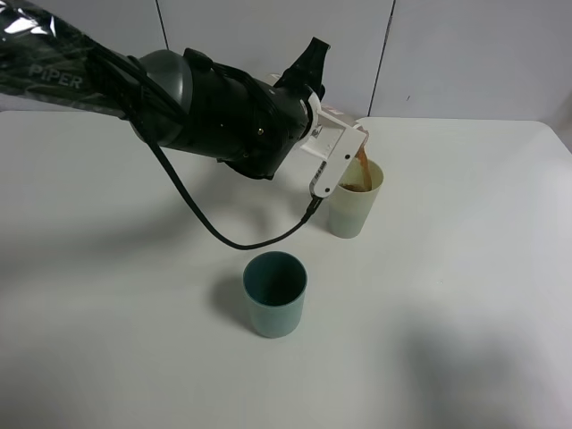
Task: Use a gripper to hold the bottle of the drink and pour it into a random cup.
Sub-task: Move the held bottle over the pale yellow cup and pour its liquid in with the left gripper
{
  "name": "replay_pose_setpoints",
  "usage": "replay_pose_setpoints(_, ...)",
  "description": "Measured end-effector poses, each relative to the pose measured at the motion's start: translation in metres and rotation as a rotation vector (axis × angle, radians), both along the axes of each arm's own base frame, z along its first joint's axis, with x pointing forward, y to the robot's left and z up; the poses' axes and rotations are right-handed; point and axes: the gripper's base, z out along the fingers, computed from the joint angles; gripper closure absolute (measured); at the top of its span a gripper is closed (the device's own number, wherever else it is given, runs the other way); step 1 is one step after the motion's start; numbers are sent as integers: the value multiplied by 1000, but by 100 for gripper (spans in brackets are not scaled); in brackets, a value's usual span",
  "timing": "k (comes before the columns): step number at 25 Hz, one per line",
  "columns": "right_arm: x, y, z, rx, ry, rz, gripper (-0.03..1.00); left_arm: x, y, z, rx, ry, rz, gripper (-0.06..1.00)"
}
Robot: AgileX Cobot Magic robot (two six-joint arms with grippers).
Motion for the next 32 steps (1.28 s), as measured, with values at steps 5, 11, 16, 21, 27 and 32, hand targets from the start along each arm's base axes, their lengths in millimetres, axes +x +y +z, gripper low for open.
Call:
replay_pose_setpoints(5,0,0,0,0,0,0,-3,0,0,0,3,-2,-1,61)
replay_pose_setpoints(11,0,0,0,0,0,0,-3,0,0,0,10,-8,-6,61)
replay_pose_setpoints(16,0,0,0,0,0,0,-3,0,0,1,20,-14,-14,61)
replay_pose_setpoints(21,0,0,0,0,0,0,-3,0,0,1,44,-21,-27,61)
replay_pose_setpoints(27,0,0,0,0,0,0,-3,1,1,2,58,-34,-21,61)
replay_pose_setpoints(32,0,0,0,0,0,0,-3,0,0,2,65,-39,-20,61)
